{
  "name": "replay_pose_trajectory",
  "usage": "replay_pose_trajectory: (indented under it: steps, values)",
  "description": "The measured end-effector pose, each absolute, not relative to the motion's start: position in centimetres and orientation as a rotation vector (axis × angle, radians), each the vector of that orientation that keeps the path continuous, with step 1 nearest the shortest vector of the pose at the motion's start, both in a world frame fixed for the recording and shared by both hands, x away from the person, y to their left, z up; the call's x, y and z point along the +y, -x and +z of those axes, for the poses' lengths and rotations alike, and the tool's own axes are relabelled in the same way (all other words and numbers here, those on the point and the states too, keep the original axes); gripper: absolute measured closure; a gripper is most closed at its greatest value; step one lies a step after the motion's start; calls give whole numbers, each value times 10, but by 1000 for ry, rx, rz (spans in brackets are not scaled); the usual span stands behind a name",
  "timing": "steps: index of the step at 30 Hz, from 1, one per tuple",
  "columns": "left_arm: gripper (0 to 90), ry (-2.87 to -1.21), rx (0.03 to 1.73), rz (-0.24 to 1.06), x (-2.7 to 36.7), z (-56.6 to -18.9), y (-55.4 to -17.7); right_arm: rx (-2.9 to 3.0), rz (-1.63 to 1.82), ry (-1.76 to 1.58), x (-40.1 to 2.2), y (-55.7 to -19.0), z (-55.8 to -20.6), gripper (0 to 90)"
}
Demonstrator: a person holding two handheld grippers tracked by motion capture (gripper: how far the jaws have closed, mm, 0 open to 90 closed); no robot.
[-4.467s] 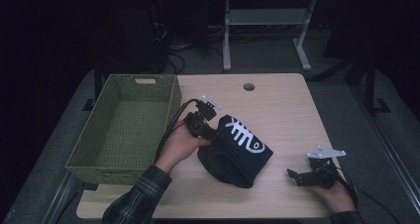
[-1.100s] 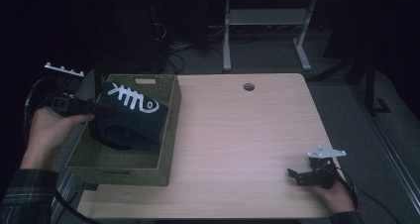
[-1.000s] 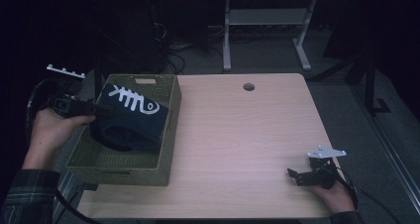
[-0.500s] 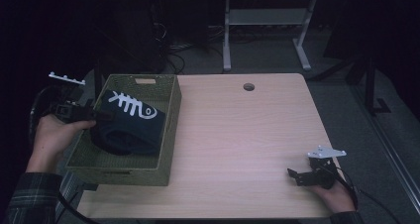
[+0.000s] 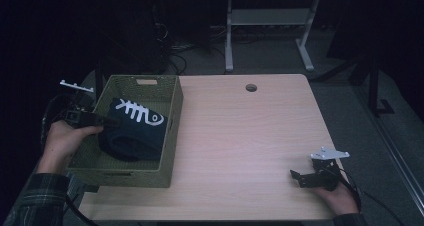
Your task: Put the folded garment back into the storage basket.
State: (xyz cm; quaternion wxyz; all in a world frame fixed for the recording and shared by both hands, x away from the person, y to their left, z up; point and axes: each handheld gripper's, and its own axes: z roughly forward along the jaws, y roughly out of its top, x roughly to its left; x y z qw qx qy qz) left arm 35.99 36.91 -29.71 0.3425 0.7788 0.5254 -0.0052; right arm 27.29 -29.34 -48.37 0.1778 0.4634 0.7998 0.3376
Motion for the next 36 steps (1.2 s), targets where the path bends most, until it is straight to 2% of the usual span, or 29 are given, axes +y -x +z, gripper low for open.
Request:
replay_pose_trajectory:
  steps: [11,24,36]
  values:
    - [722,-2057,1411,11,388,-323,-373,2265,952,-1315,-293,-273,-484,22]
    - [664,-2127,1497,154,401,-344,-384,2263,952,-1316,-293,-273,-484,23]
    - [527,-2093,1547,258,407,-333,-379,2262,952,-1316,-293,-273,-484,23]
